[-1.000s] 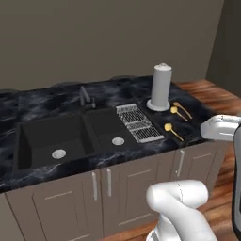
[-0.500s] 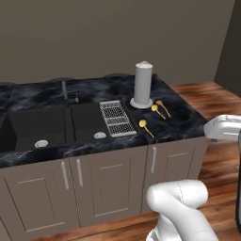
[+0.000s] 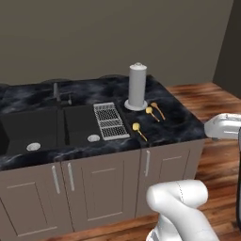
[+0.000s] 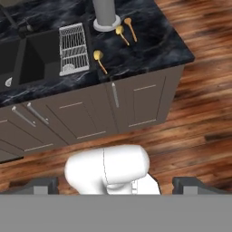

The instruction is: Organize the utensils by type. Pick up the wooden spoons from the counter and place them in the open cabinet. Then pick up the metallic utensils from the counter and place them in the open drawer.

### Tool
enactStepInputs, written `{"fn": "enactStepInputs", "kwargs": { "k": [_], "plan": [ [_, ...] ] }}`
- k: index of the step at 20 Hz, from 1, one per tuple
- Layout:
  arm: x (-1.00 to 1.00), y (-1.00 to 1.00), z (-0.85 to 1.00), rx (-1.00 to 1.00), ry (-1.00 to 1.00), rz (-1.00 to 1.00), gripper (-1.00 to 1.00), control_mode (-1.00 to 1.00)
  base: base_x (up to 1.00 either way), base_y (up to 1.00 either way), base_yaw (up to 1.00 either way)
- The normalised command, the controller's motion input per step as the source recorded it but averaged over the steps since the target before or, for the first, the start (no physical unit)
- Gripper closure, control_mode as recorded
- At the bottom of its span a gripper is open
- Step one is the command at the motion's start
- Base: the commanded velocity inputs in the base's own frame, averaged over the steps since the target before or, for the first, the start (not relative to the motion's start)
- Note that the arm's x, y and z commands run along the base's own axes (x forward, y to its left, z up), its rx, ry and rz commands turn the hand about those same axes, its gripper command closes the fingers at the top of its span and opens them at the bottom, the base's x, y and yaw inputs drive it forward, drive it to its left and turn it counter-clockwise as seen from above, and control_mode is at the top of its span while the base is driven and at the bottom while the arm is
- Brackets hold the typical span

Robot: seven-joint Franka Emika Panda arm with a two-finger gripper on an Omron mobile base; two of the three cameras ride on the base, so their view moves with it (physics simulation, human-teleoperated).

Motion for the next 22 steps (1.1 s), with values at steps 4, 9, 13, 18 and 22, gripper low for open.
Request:
{"fn": "enactStepInputs", "kwargs": {
  "k": [4, 9, 13, 18, 22],
  "plan": [
    [0.0, 0.0, 0.0, 0.0, 0.0, 0.0, -1.0, 1.0, 0.41, 0.0, 0.01],
    [0.0, 0.0, 0.0, 0.0, 0.0, 0.0, -1.0, 1.0, 0.49, 0.0, 0.02],
    [0.0, 0.0, 0.0, 0.0, 0.0, 0.0, -1.0, 1.0, 0.66, 0.0, 0.03],
    [0.0, 0.0, 0.0, 0.0, 0.0, 0.0, -1.0, 1.0, 0.49, 0.0, 0.0],
    [0.0, 0.0, 0.0, 0.0, 0.0, 0.0, -1.0, 1.0, 0.49, 0.0, 0.0]
  ]
}}
